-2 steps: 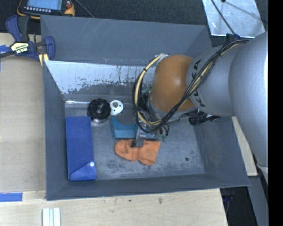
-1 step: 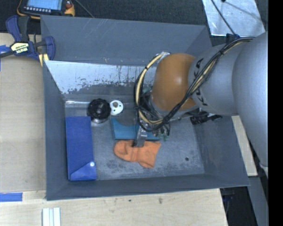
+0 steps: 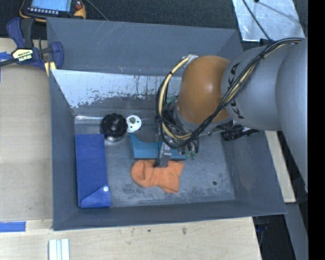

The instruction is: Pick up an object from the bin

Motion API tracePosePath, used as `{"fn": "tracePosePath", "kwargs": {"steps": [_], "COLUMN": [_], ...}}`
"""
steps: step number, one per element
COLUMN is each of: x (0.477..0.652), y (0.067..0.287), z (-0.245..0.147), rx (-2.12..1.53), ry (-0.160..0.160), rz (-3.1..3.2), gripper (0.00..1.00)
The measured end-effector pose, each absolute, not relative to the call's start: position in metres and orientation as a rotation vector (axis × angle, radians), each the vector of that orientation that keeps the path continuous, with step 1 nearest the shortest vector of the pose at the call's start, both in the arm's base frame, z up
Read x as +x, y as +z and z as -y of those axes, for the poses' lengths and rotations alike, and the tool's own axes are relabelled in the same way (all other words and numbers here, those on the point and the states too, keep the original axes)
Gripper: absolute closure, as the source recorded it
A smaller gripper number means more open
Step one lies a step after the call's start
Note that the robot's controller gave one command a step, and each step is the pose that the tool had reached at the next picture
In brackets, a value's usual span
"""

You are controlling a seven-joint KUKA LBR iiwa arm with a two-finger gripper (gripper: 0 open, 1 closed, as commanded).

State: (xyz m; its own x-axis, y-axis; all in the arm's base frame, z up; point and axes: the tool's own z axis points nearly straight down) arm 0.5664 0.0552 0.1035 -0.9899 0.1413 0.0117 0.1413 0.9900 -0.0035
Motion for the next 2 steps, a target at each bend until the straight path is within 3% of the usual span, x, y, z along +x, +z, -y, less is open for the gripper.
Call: {"fn": "tracePosePath", "kwargs": {"steps": [2], "x": [0.569], "y": [0.138], "z": [-0.055], "rx": [-0.223], "ry": [0.0], "rz": [3.134], "gripper": [1.0]}}
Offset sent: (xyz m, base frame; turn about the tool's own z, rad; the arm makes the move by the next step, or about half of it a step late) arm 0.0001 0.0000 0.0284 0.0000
